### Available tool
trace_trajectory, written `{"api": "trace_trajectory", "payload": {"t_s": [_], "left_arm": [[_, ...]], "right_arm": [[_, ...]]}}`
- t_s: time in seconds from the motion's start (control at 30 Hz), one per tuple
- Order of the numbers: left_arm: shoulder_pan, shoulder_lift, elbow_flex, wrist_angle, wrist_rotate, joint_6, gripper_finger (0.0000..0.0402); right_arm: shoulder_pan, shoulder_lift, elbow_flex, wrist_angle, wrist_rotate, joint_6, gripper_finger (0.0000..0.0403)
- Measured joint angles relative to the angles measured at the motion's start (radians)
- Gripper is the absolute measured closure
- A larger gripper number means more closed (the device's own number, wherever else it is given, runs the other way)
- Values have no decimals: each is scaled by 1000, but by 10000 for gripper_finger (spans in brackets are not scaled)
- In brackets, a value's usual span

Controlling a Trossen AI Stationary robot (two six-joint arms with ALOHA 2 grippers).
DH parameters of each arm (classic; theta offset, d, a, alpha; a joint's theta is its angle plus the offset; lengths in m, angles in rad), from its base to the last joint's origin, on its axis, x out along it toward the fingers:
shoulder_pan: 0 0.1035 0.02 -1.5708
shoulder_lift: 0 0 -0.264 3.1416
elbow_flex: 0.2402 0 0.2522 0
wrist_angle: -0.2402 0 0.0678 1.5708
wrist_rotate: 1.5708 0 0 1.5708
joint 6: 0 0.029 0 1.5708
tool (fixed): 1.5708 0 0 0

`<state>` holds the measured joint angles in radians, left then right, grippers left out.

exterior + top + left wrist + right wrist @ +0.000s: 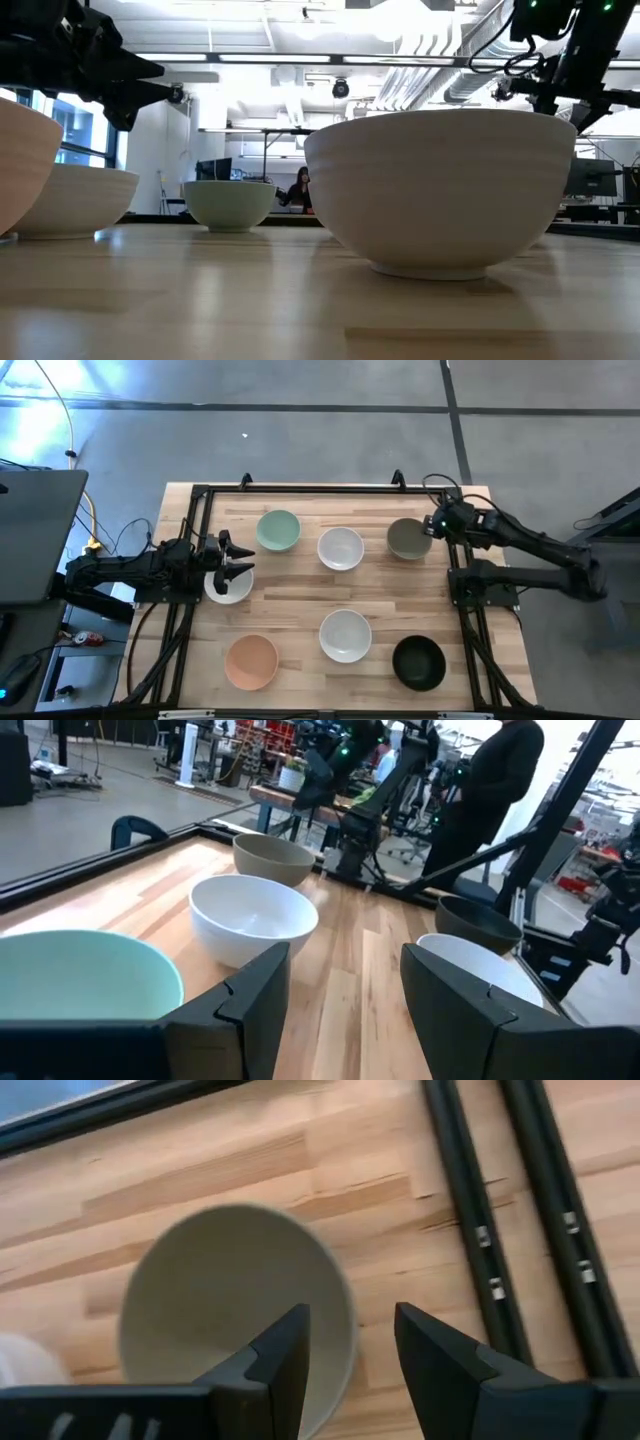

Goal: Nest bowls inside each other
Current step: Stack the gray bowl on the top right white bowl

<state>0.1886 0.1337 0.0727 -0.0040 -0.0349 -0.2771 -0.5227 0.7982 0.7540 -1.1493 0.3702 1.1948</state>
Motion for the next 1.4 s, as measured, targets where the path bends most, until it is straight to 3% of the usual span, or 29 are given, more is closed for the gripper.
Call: {"api": "trace_trajectory", "payload": {"t_s": [0.23, 0.47, 0.77, 1.27, 1.4], "left_arm": [[0, 0, 0, 0, 0, 18, 220], [0, 0, 0, 0, 0, 12, 220], [0, 0, 0, 0, 0, -1, 220], [0, 0, 0, 0, 0, -8, 220], [0, 0, 0, 0, -1, -8, 220]], "right_arm": [[-121, 120, 0, 30, -92, -132, 263], [-171, 230, 0, 150, -121, -206, 263], [-213, 387, 0, 157, -159, -264, 263], [-259, 475, 0, 199, -171, -340, 264], [-259, 475, 0, 210, -170, -358, 285]]}}
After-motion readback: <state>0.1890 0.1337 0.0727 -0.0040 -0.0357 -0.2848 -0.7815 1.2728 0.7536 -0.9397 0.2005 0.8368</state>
